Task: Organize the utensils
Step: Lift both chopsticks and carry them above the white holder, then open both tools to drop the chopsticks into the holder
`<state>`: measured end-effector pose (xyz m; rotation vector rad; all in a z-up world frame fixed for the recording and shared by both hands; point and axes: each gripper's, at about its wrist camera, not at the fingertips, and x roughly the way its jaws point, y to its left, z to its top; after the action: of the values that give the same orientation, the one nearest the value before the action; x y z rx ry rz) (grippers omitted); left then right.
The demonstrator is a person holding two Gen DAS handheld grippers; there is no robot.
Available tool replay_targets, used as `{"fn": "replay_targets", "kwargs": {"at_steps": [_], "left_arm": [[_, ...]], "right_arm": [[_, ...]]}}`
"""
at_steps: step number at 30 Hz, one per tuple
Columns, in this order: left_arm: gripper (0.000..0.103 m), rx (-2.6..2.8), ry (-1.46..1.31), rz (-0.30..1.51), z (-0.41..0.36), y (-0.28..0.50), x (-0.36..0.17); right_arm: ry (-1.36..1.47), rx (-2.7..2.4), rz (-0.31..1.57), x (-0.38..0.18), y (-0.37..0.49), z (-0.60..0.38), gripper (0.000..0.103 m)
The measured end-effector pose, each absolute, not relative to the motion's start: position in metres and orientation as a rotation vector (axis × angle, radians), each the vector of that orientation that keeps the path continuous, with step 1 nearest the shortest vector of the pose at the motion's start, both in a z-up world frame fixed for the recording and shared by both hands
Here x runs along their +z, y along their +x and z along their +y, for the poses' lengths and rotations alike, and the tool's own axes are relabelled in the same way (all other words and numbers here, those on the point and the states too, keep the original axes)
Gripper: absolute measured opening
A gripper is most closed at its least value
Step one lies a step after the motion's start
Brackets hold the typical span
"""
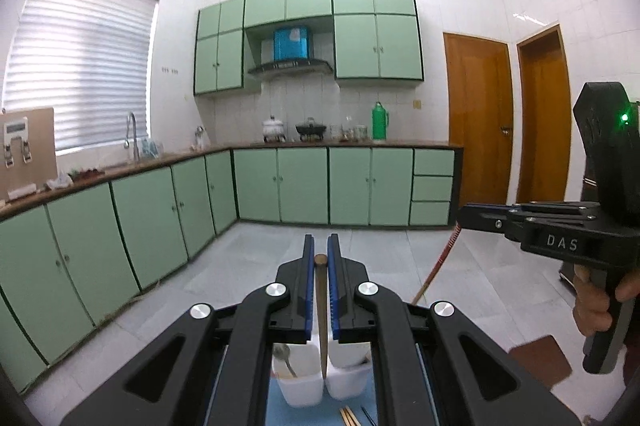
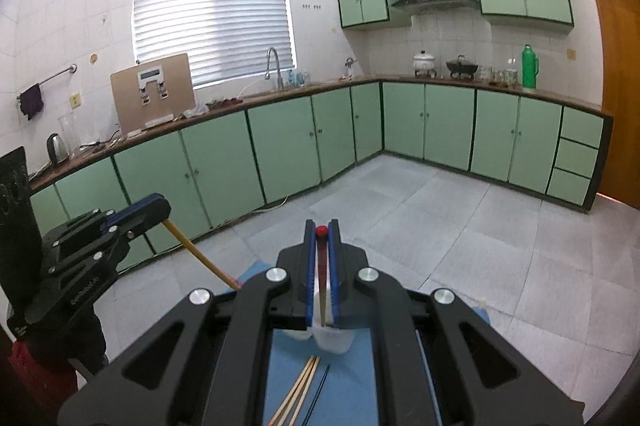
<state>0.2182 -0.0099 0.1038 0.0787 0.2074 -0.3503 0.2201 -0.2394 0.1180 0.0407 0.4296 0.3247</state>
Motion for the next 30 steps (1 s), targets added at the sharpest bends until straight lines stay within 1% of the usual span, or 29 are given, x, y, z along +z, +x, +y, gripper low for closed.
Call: {"fn": "replay_targets", "kwargs": {"at_steps": [4, 9, 17, 19, 20, 21, 22, 23, 24, 25, 26, 27, 28, 29, 30], "left_arm": [[0.006, -0.344, 0.083, 0.193, -0.016, 0.243, 0.096], [0.006, -0.312, 0.071, 0.224, -0.015, 0.279, 0.062], [0.006, -0.276, 0.034, 0.357, -0.005, 0.325, 0.006], [0.007, -0.269, 0.027, 0.397, -0.002, 0.328, -0.004], [0.013, -0.263, 0.022, 0.411, 0.001, 0.328, -0.008], [0.017, -0.263, 0.018, 0.418, 0.002, 0.329, -0.009], [0.022, -0.266, 0.011, 0.418, 0.005, 0.326, -0.009], [0.027, -0.265, 0.007, 0.414, 0.007, 0.322, -0.007], [0.03, -0.266, 0.003, 0.41, 0.009, 0.318, -0.006], [0.035, -0.269, -0.001, 0.403, 0.011, 0.313, -0.003], [0.041, -0.269, -0.006, 0.395, 0.013, 0.307, 0.0], [0.045, -0.267, -0.007, 0.392, 0.013, 0.305, 0.003], [0.05, -0.266, -0.007, 0.39, 0.015, 0.298, 0.004], [0.052, -0.261, -0.004, 0.388, 0.016, 0.29, 0.005], [0.054, -0.258, 0.002, 0.388, 0.017, 0.284, 0.004]], "right_arm": [[0.028, 0.296, 0.425, 0.113, 0.244, -0.238, 0.005], [0.037, 0.282, 0.467, 0.083, 0.277, -0.238, 0.005], [0.044, 0.275, 0.573, 0.028, 0.305, -0.226, 0.005], [0.036, 0.271, 0.594, 0.018, 0.306, -0.221, 0.007], [0.032, 0.265, 0.598, 0.015, 0.305, -0.22, 0.01], [0.031, 0.259, 0.599, 0.013, 0.303, -0.22, 0.023], [0.034, 0.251, 0.586, 0.012, 0.299, -0.221, 0.031], [0.034, 0.243, 0.572, 0.013, 0.295, -0.221, 0.033], [0.031, 0.232, 0.555, 0.015, 0.29, -0.223, 0.037], [0.029, 0.219, 0.539, 0.017, 0.283, -0.226, 0.043], [0.033, 0.206, 0.524, 0.018, 0.279, -0.23, 0.047], [0.038, 0.194, 0.511, 0.019, 0.273, -0.233, 0.054], [0.044, 0.185, 0.496, 0.02, 0.264, -0.237, 0.057], [0.046, 0.178, 0.49, 0.02, 0.259, -0.242, 0.059], [0.045, 0.165, 0.482, 0.019, 0.25, -0.244, 0.065]]}}
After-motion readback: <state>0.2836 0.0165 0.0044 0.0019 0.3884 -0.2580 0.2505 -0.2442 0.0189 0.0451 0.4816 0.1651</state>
